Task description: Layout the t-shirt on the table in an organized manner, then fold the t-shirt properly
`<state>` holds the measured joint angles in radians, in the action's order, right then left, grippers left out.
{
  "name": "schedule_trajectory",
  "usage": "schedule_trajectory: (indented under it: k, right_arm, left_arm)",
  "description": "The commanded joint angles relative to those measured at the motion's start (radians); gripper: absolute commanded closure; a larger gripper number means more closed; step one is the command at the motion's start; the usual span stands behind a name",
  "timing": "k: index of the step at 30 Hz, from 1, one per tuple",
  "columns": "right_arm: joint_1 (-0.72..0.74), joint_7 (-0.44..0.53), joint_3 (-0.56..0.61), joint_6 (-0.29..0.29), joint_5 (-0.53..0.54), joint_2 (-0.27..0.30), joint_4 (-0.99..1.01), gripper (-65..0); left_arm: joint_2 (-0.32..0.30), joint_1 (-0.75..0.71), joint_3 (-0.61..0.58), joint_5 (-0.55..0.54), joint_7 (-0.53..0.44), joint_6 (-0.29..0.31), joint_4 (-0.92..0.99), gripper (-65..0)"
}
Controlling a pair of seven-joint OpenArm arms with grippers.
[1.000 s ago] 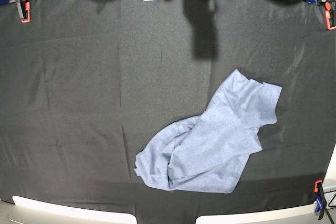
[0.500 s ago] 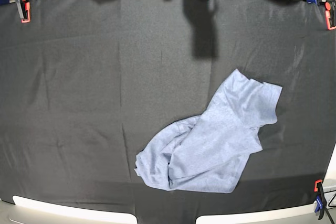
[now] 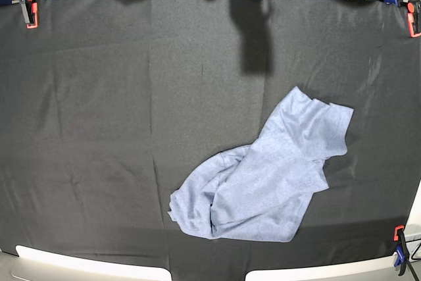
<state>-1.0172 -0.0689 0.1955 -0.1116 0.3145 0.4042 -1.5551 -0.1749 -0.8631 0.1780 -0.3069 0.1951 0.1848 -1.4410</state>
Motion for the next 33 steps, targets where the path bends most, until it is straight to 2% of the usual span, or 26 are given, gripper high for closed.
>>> schedule_trajectory:
  k: [1, 33]
  right_arm:
    - [-0.019, 0.015, 0.0, -0.003, 0.0, 0.005, -0.011, -21.6]
    - [-0.021, 0.015, 0.0, -0.003, 0.0, 0.006, -0.013, -21.6]
  left_arm:
    - [-0.003, -0.017, 0.003, -0.002, -0.01, 0.003, -0.009, -9.5]
    - [-0.003, 0.01, 0.003, -0.002, -0.013, 0.003, -0.009, -9.5]
